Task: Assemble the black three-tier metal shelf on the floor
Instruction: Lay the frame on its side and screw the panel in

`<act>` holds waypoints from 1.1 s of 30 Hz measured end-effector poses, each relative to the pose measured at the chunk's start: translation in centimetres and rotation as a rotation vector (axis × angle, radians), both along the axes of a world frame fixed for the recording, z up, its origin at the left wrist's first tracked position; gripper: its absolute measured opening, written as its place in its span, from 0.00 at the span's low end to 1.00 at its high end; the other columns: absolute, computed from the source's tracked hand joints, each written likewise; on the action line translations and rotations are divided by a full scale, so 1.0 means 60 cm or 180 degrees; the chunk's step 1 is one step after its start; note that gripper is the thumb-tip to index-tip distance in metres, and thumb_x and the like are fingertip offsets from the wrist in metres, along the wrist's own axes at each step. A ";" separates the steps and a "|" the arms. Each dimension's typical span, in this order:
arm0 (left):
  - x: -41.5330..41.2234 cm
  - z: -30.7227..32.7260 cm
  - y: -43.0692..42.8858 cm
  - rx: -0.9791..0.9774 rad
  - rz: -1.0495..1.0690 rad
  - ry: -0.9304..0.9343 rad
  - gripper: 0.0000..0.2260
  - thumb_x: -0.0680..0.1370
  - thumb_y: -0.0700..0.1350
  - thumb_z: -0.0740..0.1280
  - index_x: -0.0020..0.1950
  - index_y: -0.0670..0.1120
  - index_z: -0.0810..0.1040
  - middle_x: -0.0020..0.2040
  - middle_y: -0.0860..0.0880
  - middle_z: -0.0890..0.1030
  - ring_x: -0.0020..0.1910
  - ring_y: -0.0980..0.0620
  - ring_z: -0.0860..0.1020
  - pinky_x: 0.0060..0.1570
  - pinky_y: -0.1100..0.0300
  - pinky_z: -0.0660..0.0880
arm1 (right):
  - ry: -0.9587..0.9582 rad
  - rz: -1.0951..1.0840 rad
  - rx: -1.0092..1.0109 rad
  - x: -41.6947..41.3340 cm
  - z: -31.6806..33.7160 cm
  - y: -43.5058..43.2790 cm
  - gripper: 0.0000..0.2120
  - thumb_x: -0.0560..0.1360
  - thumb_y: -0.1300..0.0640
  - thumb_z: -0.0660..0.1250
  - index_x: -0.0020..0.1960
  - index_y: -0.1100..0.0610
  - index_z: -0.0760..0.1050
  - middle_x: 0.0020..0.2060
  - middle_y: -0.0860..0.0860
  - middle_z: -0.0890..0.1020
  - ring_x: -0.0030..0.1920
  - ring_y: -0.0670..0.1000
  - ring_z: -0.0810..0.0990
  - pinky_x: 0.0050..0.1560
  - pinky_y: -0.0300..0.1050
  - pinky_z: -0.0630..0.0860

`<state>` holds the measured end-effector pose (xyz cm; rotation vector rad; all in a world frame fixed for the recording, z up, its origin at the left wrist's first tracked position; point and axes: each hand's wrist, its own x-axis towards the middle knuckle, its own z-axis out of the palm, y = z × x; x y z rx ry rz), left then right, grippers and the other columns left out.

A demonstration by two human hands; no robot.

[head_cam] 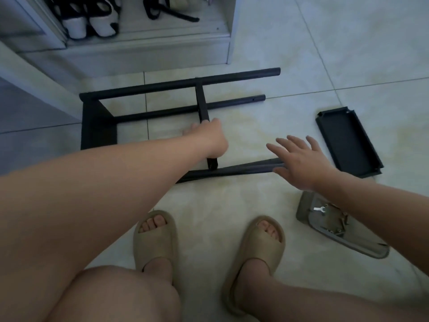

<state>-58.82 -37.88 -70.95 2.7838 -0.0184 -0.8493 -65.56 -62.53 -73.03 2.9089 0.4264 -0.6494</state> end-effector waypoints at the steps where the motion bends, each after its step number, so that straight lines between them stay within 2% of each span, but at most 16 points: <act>1: -0.005 0.011 -0.019 0.0041 -0.0196 -0.0048 0.24 0.81 0.53 0.61 0.76 0.49 0.63 0.73 0.44 0.69 0.71 0.38 0.67 0.64 0.45 0.67 | 0.0002 -0.0070 -0.0050 -0.015 0.010 -0.020 0.31 0.83 0.39 0.54 0.82 0.43 0.47 0.82 0.49 0.52 0.82 0.54 0.48 0.79 0.61 0.44; 5: -0.034 0.042 -0.107 0.0145 -0.1080 -0.0230 0.24 0.81 0.56 0.60 0.76 0.49 0.63 0.73 0.45 0.68 0.71 0.39 0.66 0.65 0.44 0.65 | 0.0046 -0.0403 -0.0315 -0.089 0.030 -0.110 0.33 0.83 0.36 0.51 0.82 0.42 0.41 0.83 0.48 0.46 0.82 0.54 0.43 0.79 0.62 0.44; 8: -0.062 0.047 -0.183 0.0090 -0.1562 -0.0286 0.24 0.81 0.57 0.60 0.75 0.50 0.64 0.74 0.45 0.68 0.71 0.39 0.66 0.65 0.44 0.65 | 0.0149 -0.0646 -0.0395 -0.147 0.023 -0.186 0.33 0.83 0.36 0.51 0.82 0.41 0.40 0.83 0.47 0.46 0.82 0.54 0.43 0.79 0.62 0.45; 10: -0.083 0.040 -0.233 -0.0009 -0.1794 -0.0197 0.24 0.82 0.57 0.60 0.75 0.50 0.64 0.74 0.45 0.68 0.71 0.39 0.66 0.65 0.44 0.65 | 0.0231 -0.0787 -0.0410 -0.181 0.014 -0.233 0.33 0.82 0.35 0.52 0.81 0.39 0.40 0.83 0.47 0.47 0.82 0.54 0.46 0.79 0.60 0.48; 13: -0.113 0.008 -0.295 -0.0276 -0.1969 0.0198 0.25 0.82 0.56 0.61 0.77 0.51 0.62 0.74 0.46 0.68 0.71 0.40 0.68 0.68 0.45 0.67 | 0.0391 -0.0862 -0.0390 -0.213 -0.008 -0.284 0.32 0.82 0.38 0.53 0.81 0.38 0.44 0.82 0.48 0.54 0.79 0.54 0.56 0.76 0.54 0.57; 17: -0.144 -0.061 -0.351 -0.0483 -0.1738 0.0943 0.27 0.83 0.54 0.61 0.78 0.46 0.59 0.70 0.43 0.74 0.69 0.41 0.72 0.64 0.53 0.69 | 0.0938 -0.1022 -0.0259 -0.227 -0.064 -0.311 0.26 0.84 0.44 0.54 0.81 0.40 0.54 0.74 0.49 0.68 0.72 0.57 0.69 0.66 0.53 0.71; 19: -0.157 -0.098 -0.363 -0.0598 -0.1440 0.1147 0.27 0.83 0.54 0.63 0.78 0.44 0.60 0.70 0.42 0.75 0.68 0.41 0.73 0.62 0.53 0.71 | 0.1152 -0.1145 -0.0160 -0.228 -0.098 -0.316 0.25 0.84 0.46 0.55 0.80 0.41 0.58 0.72 0.50 0.71 0.69 0.57 0.73 0.62 0.53 0.74; 22: -0.172 -0.147 -0.367 -0.0821 -0.1004 0.1299 0.25 0.83 0.53 0.64 0.76 0.44 0.63 0.70 0.43 0.75 0.69 0.41 0.73 0.61 0.55 0.69 | 0.1280 -0.1303 0.0032 -0.226 -0.152 -0.319 0.24 0.83 0.49 0.58 0.78 0.43 0.62 0.72 0.50 0.73 0.68 0.57 0.75 0.60 0.52 0.75; 24: -0.175 -0.171 -0.368 -0.1026 -0.0836 0.1361 0.17 0.82 0.50 0.64 0.69 0.44 0.73 0.63 0.43 0.79 0.64 0.42 0.77 0.57 0.57 0.71 | 0.1310 -0.1363 0.0129 -0.223 -0.186 -0.318 0.25 0.82 0.49 0.60 0.78 0.44 0.62 0.70 0.51 0.75 0.67 0.57 0.76 0.58 0.51 0.75; 26: -0.174 -0.189 -0.370 -0.1278 -0.0703 0.1415 0.10 0.81 0.47 0.65 0.56 0.42 0.79 0.53 0.43 0.83 0.55 0.41 0.81 0.56 0.52 0.77 | 0.1391 -0.1370 0.0213 -0.219 -0.216 -0.317 0.26 0.80 0.51 0.62 0.77 0.46 0.64 0.69 0.53 0.76 0.66 0.58 0.77 0.59 0.51 0.77; 29: -0.172 -0.202 -0.369 -0.1463 -0.0589 0.1430 0.10 0.81 0.46 0.65 0.50 0.40 0.78 0.48 0.42 0.83 0.49 0.41 0.81 0.55 0.46 0.78 | 0.1543 -0.1247 0.0186 -0.213 -0.247 -0.318 0.22 0.79 0.52 0.64 0.72 0.50 0.69 0.67 0.54 0.77 0.64 0.58 0.78 0.59 0.53 0.78; 33: -0.178 -0.213 -0.367 -0.1533 -0.0616 0.1349 0.08 0.81 0.48 0.65 0.47 0.44 0.77 0.45 0.44 0.83 0.47 0.43 0.81 0.53 0.46 0.78 | 0.1429 -0.0987 0.0202 -0.210 -0.270 -0.321 0.15 0.78 0.51 0.66 0.64 0.52 0.73 0.64 0.52 0.77 0.62 0.58 0.78 0.55 0.53 0.78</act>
